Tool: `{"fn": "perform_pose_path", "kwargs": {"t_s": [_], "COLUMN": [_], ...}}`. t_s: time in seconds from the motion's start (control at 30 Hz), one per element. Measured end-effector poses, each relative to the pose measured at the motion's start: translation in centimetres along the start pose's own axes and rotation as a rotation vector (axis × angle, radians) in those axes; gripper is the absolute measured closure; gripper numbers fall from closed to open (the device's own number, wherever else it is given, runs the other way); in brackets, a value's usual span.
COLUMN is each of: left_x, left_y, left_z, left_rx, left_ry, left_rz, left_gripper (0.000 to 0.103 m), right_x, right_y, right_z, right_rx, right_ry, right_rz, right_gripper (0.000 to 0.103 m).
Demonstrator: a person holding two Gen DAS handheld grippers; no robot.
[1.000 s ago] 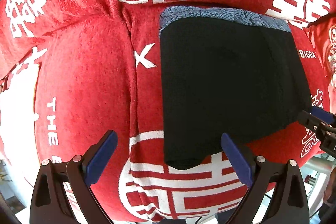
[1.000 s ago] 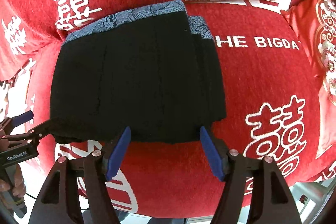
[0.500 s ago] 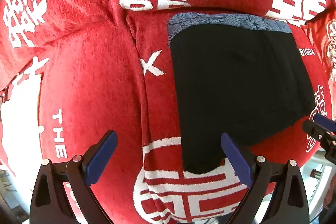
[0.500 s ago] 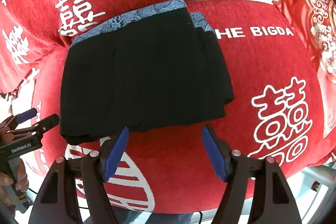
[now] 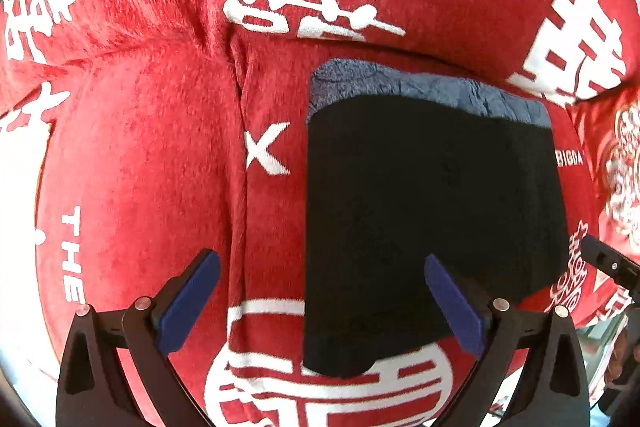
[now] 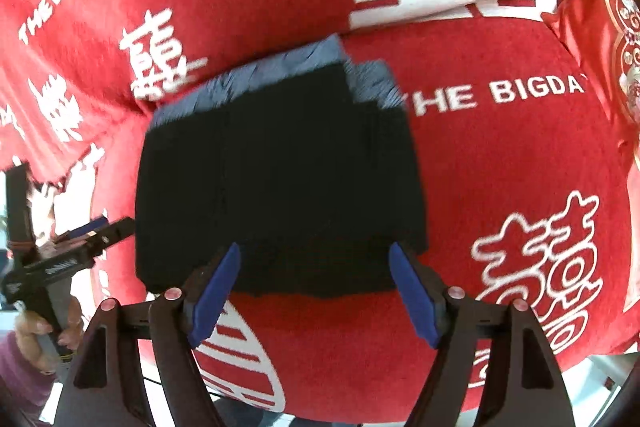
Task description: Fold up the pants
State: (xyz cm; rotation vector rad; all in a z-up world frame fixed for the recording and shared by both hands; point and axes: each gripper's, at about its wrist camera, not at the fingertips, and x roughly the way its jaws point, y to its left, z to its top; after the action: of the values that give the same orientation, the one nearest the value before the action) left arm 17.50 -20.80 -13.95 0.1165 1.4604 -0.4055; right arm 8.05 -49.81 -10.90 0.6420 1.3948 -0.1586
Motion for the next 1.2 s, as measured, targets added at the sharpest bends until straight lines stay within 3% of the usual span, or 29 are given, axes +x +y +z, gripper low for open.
{"fn": "perform_pose_path", "kwargs": {"t_s": [0.2, 0.33, 0.4, 0.63, 0.87, 1.03, 1.13, 1.2], "left_x": [1.8, 3.2, 3.6, 5.9, 8.0, 9.3, 9.5, 9.3], "left_y": [1.0, 1.0, 1.1, 1.1, -0.4, -0.9, -0.6, -0.6], "left_z": [1.6, 2.1, 2.4, 3.6, 5.0, 5.4, 5.3, 5.2], "left_rx": [-0.070, -0.044, -0.028, -0.025, -0.005, -0.032, -0.056, -0.058], "left_ry": [0.044, 0.083, 0.088, 0.112, 0.115, 0.141, 0.144, 0.137], "left_rz": [-0.088, -0.099, -0.144, -0.293, -0.363, -0.398, -0.404, -0.394], "left_gripper": [0.001, 0.001, 0.001, 0.001, 0.001, 0.001, 0.000, 0.000], "right_x": [1.3, 2.6, 3.3, 6.4, 8.0, 9.1, 9.5, 9.7], "right_y": [-5.2, -7.4, -8.2, -9.6, -9.2, -8.4, -9.3, -9.5], "right_z": [2.2, 3.5, 4.1, 5.5, 6.4, 7.0, 7.2, 7.4], "right_rx": [0.118, 0.133, 0.125, 0.105, 0.046, 0.018, 0.085, 0.108], "right_ry": [0.050, 0.083, 0.102, 0.169, 0.197, 0.203, 0.212, 0.220], "right_rz": [0.118, 0.197, 0.241, 0.398, 0.535, 0.556, 0.581, 0.565], "right_gripper": [0.021, 0.020, 0.020, 0.020, 0.020, 0.018, 0.019, 0.028]}}
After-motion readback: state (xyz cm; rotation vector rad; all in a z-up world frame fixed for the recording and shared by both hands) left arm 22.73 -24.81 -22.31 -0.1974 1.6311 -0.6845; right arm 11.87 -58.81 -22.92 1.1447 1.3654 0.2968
